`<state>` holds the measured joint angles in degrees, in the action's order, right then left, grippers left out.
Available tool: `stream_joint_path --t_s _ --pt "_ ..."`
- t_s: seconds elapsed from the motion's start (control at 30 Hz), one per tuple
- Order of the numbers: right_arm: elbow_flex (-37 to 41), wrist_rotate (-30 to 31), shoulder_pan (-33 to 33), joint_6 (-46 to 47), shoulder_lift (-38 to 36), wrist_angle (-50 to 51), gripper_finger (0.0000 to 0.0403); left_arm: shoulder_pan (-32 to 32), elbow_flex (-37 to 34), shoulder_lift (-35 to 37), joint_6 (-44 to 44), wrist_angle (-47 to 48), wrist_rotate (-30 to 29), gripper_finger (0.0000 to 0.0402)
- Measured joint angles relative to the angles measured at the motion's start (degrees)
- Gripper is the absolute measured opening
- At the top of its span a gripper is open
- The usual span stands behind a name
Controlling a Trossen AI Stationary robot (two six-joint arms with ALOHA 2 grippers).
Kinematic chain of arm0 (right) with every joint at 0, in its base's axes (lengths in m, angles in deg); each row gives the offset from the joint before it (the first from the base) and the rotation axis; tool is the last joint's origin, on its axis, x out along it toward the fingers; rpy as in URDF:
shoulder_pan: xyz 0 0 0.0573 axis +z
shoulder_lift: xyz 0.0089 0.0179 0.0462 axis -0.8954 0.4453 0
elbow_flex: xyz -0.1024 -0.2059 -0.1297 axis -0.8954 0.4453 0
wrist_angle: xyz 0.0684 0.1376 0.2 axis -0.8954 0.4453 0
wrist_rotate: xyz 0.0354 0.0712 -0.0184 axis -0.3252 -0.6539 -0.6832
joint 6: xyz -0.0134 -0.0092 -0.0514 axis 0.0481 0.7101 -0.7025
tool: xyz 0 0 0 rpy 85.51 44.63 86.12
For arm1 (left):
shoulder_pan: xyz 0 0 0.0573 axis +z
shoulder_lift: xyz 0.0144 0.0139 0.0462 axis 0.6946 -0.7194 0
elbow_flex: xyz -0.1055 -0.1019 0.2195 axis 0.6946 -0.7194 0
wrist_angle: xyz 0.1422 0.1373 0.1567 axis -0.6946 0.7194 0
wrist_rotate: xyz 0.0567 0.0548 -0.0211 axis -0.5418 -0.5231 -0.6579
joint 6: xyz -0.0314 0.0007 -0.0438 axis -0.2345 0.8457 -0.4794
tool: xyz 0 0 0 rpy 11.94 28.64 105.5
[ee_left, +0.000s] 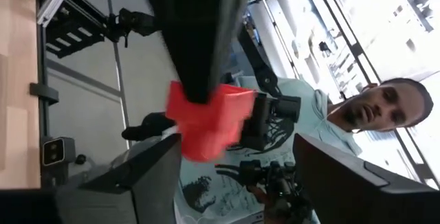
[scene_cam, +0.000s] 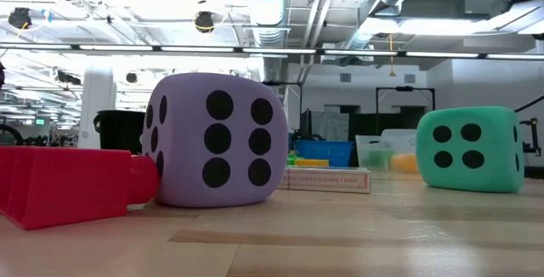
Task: Pick & Place Toys
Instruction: Put the large red game piece into the transparent bin
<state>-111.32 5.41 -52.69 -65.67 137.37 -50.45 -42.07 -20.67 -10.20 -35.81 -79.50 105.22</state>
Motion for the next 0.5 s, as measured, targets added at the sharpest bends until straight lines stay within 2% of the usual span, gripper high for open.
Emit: stream_joint_path --t_s 0.27,0.4,0.5 --pt "0.0 0.6 0.0 3.8 0.0 9.5 0.0002 7.6 0.0 0.1 0.6 1.2 9.2 0.0259" --pt "0.0 3.8 0.0 4.4 0.0 13.7 0.0001 11.9 0.0 0.1 0.8 1.3 14.2 0.0254" --pt "0.0 6.7 -0.2 5.5 -0.3 16.9 0.0001 15.1 0.0 0.1 0.9 1.3 14.8 0.0249"
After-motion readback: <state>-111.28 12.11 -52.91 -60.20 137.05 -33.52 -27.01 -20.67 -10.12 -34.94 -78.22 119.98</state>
